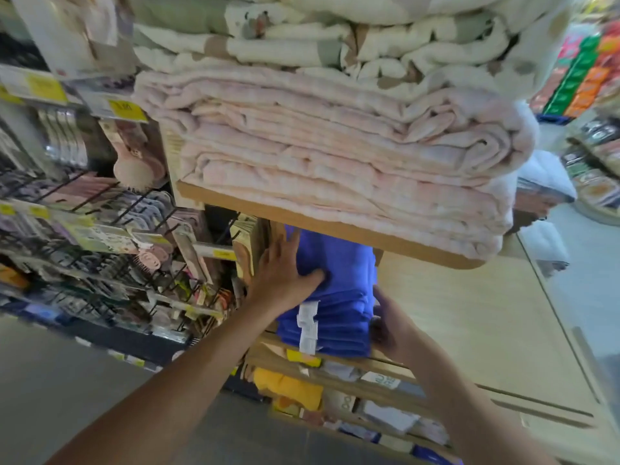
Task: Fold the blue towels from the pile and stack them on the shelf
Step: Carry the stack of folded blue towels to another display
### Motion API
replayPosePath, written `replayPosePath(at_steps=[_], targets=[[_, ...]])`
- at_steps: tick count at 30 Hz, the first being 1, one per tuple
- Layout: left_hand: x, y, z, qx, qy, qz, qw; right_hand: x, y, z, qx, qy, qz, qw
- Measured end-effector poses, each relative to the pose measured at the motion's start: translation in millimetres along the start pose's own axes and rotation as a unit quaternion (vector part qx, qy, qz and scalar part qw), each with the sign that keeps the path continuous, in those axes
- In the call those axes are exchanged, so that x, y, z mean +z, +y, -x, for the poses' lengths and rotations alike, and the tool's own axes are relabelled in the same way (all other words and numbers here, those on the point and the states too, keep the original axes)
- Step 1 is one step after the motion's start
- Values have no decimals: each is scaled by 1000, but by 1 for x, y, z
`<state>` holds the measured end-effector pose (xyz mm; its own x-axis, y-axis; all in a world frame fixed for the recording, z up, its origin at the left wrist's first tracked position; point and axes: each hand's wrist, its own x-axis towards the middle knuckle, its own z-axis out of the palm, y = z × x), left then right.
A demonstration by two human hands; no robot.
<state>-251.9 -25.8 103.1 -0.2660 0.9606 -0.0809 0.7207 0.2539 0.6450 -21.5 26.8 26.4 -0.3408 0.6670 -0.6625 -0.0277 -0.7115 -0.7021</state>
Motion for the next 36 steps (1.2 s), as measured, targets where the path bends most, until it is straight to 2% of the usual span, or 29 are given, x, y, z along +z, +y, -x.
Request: replayPosePath(at_steps=[5,10,12,15,18,21,26,30,33,36], targets=[[3,19,-10,-38,-74,22,996,11,-2,2,-46,-2,0,999],[4,-2,-8,-57,-64,35,996,20,-6,3,-33,-133,-72,988],[1,-11,-9,-68,-70,62,993,21,-5,1,-26,-154,-94,983],[-2,-24,-13,-79,-100,89,988,33,-4,-3,-30,-154,-96,983],[1,-30,-16,-50,-99,110,988,42,-3,-2,-49,-149,-81,984],[7,-21,-16,-28,-93,178,979,41,-7,10,-70,-152,-81,982],[35,18,-14,25,-100,267,958,9,-19,44,-107,-92,-84,986],[76,70,-7,60,-113,268,955,-41,-23,84,-135,-42,-111,984],[115,126,4,118,-123,253,952,-94,-20,121,-173,1,-147,974],[164,193,26,182,-143,334,914,-159,-12,165,-216,42,-179,959]])
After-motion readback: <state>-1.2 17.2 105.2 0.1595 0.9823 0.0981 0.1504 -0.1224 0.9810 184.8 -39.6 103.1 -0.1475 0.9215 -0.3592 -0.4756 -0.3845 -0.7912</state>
